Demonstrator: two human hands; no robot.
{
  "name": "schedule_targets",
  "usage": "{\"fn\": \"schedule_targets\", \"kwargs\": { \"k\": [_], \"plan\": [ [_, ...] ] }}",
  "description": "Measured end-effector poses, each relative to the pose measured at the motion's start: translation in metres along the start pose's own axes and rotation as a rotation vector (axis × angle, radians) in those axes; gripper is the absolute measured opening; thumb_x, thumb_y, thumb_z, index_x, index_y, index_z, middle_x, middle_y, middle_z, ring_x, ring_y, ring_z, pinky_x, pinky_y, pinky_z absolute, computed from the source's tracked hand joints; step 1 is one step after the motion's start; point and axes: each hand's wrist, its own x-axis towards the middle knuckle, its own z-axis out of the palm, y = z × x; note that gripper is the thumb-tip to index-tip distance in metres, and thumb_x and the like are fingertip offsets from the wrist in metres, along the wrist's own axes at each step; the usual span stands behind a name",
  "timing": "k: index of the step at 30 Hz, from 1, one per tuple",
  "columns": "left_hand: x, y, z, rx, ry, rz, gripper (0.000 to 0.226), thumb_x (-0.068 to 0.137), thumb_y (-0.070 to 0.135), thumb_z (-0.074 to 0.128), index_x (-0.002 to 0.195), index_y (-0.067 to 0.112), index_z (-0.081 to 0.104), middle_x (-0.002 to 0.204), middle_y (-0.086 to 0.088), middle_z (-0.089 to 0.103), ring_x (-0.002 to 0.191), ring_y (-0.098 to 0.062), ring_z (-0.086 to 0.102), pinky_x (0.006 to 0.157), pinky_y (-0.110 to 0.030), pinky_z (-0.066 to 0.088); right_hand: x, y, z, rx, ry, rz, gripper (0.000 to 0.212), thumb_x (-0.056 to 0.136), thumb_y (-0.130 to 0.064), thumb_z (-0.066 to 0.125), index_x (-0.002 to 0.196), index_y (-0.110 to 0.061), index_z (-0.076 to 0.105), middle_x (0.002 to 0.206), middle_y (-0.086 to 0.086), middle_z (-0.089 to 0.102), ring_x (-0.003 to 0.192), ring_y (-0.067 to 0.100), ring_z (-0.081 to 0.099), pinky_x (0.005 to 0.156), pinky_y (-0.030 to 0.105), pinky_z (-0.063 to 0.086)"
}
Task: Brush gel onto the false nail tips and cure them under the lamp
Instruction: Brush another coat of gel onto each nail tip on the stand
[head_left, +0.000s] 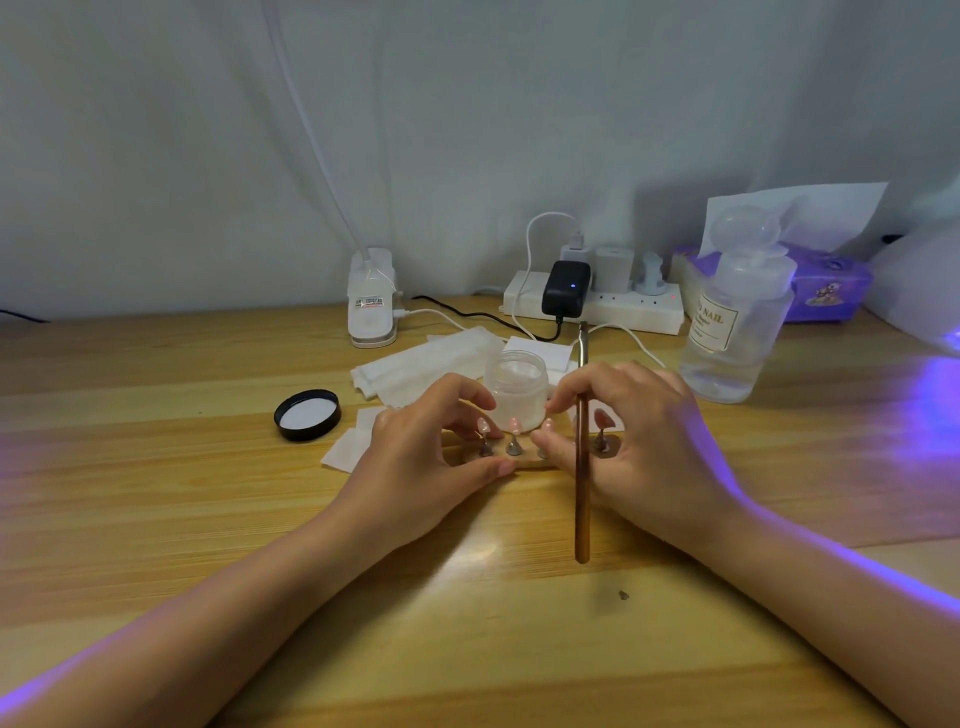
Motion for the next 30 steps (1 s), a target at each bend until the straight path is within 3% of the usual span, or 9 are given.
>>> {"fn": "schedule_targets", "kwargs": {
  "k": [7,12,16,18,22,25,30],
  "plan": [
    [-0.002,0.003,0.0,0.001,0.013,0.012,0.041,0.069,0.032,0.076,0.094,0.04,0.045,0.087,0.018,0.064,0.09,0.005,0.057,0.097,-0.048,0.039,-0.001,0.001,0.001,-0.012,-0.01,-0.092,0.018,0.072,-0.03,0.07,0.083,-0.019,0.063,0.079,-0.016,0.053,0.081,-0.006,0.036,0.076,0.022,0.032],
    [-0.001,0.002,0.0,-0.011,0.03,0.016,0.043,0.069,0.03,0.076,0.095,0.042,0.045,0.089,0.013,0.065,0.091,0.005,0.058,0.093,-0.035,0.045,-0.001,0.002,0.0,-0.032,0.003,-0.156,0.02,0.071,-0.03,0.07,0.084,-0.016,0.064,0.078,-0.006,0.063,0.081,0.004,0.049,0.083,0.024,0.031],
    [-0.002,0.003,0.0,0.011,0.047,0.06,0.044,0.069,0.031,0.078,0.097,0.041,0.045,0.092,0.019,0.06,0.093,0.004,0.056,0.095,-0.047,0.041,-0.002,0.0,0.0,-0.025,0.034,-0.219,0.02,0.076,-0.033,0.066,0.084,-0.014,0.066,0.078,-0.005,0.064,0.082,0.008,0.053,0.086,0.027,0.032],
    [-0.004,0.005,0.001,0.044,0.093,0.117,0.046,0.068,0.038,0.079,0.098,0.041,0.044,0.097,0.021,0.056,0.096,0.004,0.053,0.093,-0.048,0.04,-0.002,-0.003,0.0,0.024,0.05,-0.208,0.023,0.077,-0.034,0.063,0.085,-0.013,0.066,0.079,-0.004,0.064,0.083,0.007,0.052,0.085,0.027,0.032],
    [-0.006,0.009,0.0,0.13,0.182,0.289,0.042,0.066,0.053,0.067,0.099,0.037,0.047,0.099,0.023,0.052,0.095,0.002,0.049,0.087,-0.037,0.036,-0.003,-0.01,-0.002,0.181,0.073,-0.145,0.026,0.076,-0.036,0.062,0.087,-0.012,0.064,0.083,-0.007,0.064,0.083,0.006,0.053,0.081,0.031,0.038],
    [-0.006,0.01,0.001,0.167,0.188,0.365,0.032,0.07,0.052,0.059,0.093,0.029,0.055,0.095,0.019,0.055,0.096,-0.002,0.049,0.084,-0.033,0.031,-0.004,-0.015,-0.001,0.367,0.045,-0.105,0.02,0.078,-0.03,0.064,0.092,-0.017,0.059,0.087,-0.003,0.065,0.084,0.013,0.061,0.077,0.041,0.049],
    [-0.007,0.009,0.001,0.168,0.222,0.43,0.026,0.074,0.041,0.057,0.086,0.018,0.063,0.089,0.018,0.057,0.089,-0.001,0.051,0.077,-0.039,0.036,-0.005,-0.02,0.001,0.536,-0.008,-0.107,0.023,0.078,-0.017,0.068,0.097,-0.013,0.055,0.089,-0.002,0.065,0.085,0.007,0.064,0.076,0.025,0.053]
  ]
}}
